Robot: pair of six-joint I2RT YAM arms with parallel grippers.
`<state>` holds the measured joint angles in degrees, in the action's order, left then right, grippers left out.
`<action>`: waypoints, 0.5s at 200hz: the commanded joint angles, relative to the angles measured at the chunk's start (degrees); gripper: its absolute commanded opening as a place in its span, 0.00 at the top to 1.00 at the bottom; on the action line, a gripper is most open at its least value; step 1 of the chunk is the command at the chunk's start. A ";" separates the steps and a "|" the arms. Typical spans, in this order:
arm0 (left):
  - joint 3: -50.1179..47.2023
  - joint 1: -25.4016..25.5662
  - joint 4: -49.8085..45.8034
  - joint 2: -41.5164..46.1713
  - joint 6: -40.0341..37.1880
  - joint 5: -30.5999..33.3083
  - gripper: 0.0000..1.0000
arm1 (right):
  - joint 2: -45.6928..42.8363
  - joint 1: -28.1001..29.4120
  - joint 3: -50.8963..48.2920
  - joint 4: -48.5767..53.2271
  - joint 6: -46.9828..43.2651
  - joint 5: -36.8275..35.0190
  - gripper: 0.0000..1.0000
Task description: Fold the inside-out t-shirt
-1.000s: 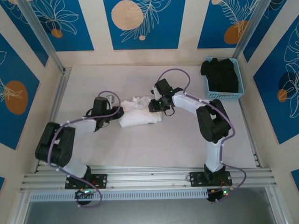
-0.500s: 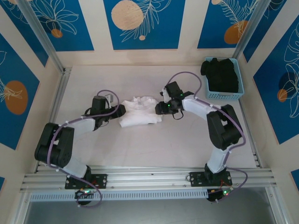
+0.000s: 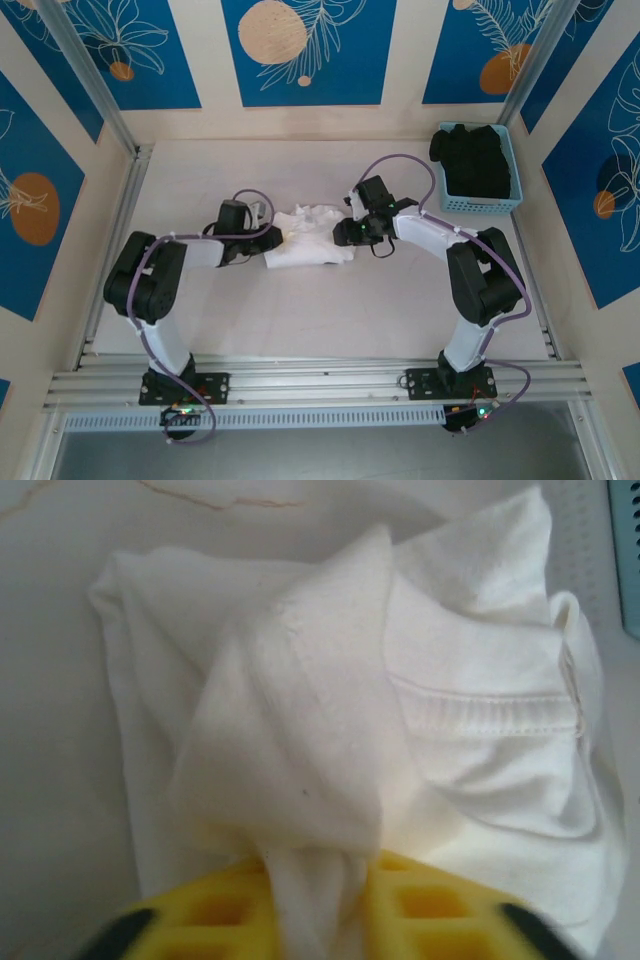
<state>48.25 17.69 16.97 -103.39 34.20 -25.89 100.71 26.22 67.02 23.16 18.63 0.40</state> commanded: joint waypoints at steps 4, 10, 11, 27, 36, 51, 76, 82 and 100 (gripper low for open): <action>3.45 -4.40 -4.02 -0.49 -3.18 -4.24 1.00 | -1.44 -0.27 -1.65 0.30 0.45 0.05 0.49; 3.97 -6.58 -6.97 0.33 -4.77 -4.23 1.00 | -2.11 -0.52 -2.15 0.22 0.34 -0.19 0.49; 4.10 -7.00 -7.53 0.49 -5.24 -4.15 1.00 | -2.19 -0.54 -2.29 0.22 0.35 -0.21 0.49; 7.22 -12.54 -19.68 3.71 -13.44 0.03 1.00 | -4.30 -1.41 -3.98 -0.42 0.31 0.43 0.49; 9.99 -14.85 -27.09 5.25 -19.09 5.48 1.00 | -5.34 -1.80 -4.96 -0.94 0.33 1.06 0.49; 15.10 -17.37 -37.10 6.12 -27.35 18.48 1.00 | -6.85 -2.05 -6.23 -1.61 0.13 1.94 0.49; 22.81 -19.92 -42.91 2.95 -36.94 42.40 1.00 | -8.05 -2.13 -7.10 -2.02 0.61 3.99 0.48; 24.45 -20.65 -42.90 1.59 -39.13 46.76 1.00 | -8.23 -2.09 -7.31 -2.33 0.83 4.60 0.48; 31.40 -23.19 -45.98 -3.20 -42.86 54.53 1.00 | -8.33 -2.24 -7.29 -2.60 1.00 5.09 0.48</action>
<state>72.62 -3.03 -19.35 -101.38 2.52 8.03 93.91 24.08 60.84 21.61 18.68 2.52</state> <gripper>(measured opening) 0.062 0.523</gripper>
